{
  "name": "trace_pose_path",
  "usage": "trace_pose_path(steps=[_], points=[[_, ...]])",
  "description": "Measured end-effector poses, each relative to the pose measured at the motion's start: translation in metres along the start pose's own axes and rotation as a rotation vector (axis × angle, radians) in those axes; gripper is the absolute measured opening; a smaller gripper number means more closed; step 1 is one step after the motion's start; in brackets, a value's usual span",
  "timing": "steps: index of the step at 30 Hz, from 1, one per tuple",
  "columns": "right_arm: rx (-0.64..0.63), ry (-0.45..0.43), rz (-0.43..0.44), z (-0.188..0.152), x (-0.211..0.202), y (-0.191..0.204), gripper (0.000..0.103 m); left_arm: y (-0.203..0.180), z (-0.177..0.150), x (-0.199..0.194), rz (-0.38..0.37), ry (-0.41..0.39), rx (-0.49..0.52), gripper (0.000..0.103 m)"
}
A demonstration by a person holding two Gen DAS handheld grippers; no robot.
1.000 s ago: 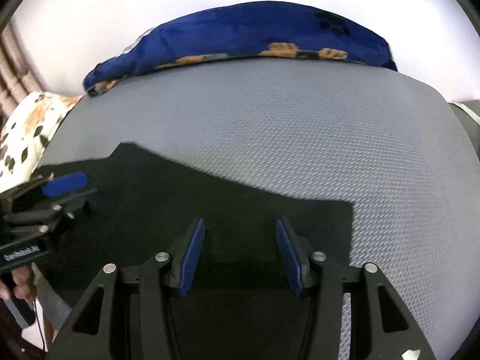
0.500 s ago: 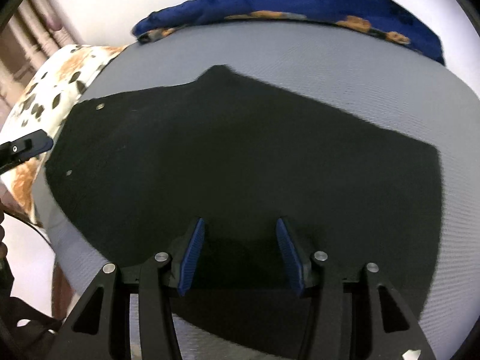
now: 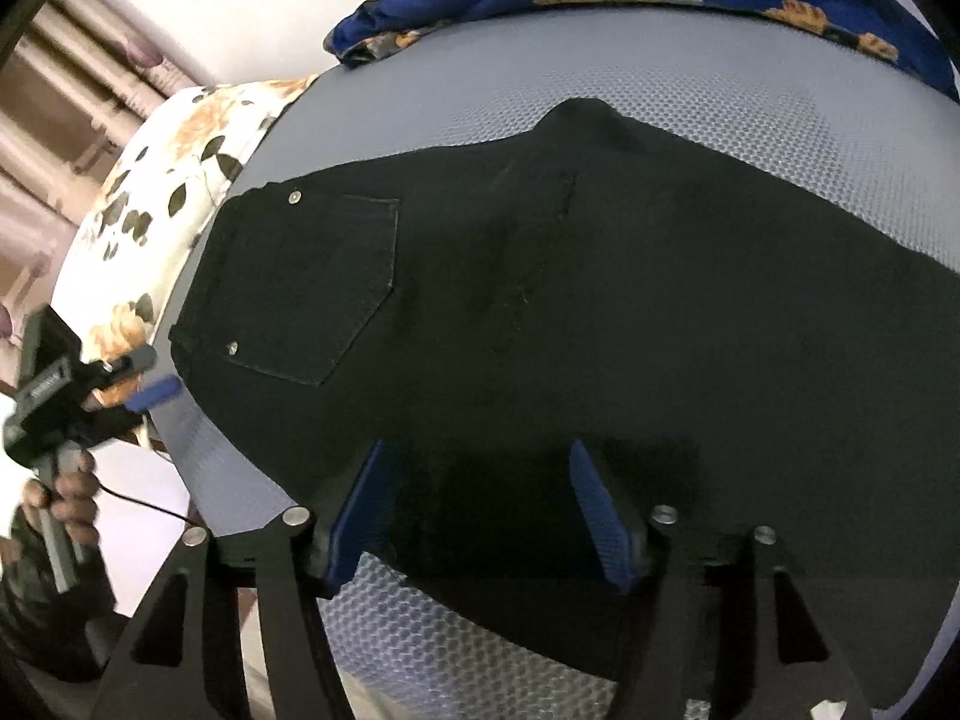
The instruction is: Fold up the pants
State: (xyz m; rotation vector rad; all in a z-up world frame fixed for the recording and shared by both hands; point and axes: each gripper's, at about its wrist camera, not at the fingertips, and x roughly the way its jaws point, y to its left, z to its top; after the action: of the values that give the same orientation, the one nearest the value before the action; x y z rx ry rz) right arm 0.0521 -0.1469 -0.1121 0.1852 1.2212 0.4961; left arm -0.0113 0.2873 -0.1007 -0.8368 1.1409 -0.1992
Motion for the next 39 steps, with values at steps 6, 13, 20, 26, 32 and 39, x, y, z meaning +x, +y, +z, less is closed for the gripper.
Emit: trace_pose_path(steps=[6,13,20,26,32,39], points=[[0.011,0.005,-0.015,0.0,0.002,0.0,0.063,0.018,0.002,0.016,-0.082,0.005,-0.042,0.063],[0.02,0.007,-0.018,-0.001,0.003,0.002,0.067,0.019,0.018,0.031,-0.188,-0.033,-0.026,0.062],[0.025,-0.004,-0.02,-0.004,0.004,0.006,0.07,0.006,0.033,0.044,-0.181,-0.047,0.053,0.063],[0.033,-0.012,-0.013,-0.004,0.005,0.007,0.075,0.001,0.033,0.051,-0.11,-0.069,0.085,0.043],[0.033,-0.013,-0.003,-0.004,0.003,0.007,0.077,-0.005,0.034,0.049,-0.109,-0.076,0.056,0.028],[0.097,-0.081,0.01,0.002,-0.03,-0.015,0.077,-0.074,0.024,0.023,-0.169,-0.14,0.201,0.024]])
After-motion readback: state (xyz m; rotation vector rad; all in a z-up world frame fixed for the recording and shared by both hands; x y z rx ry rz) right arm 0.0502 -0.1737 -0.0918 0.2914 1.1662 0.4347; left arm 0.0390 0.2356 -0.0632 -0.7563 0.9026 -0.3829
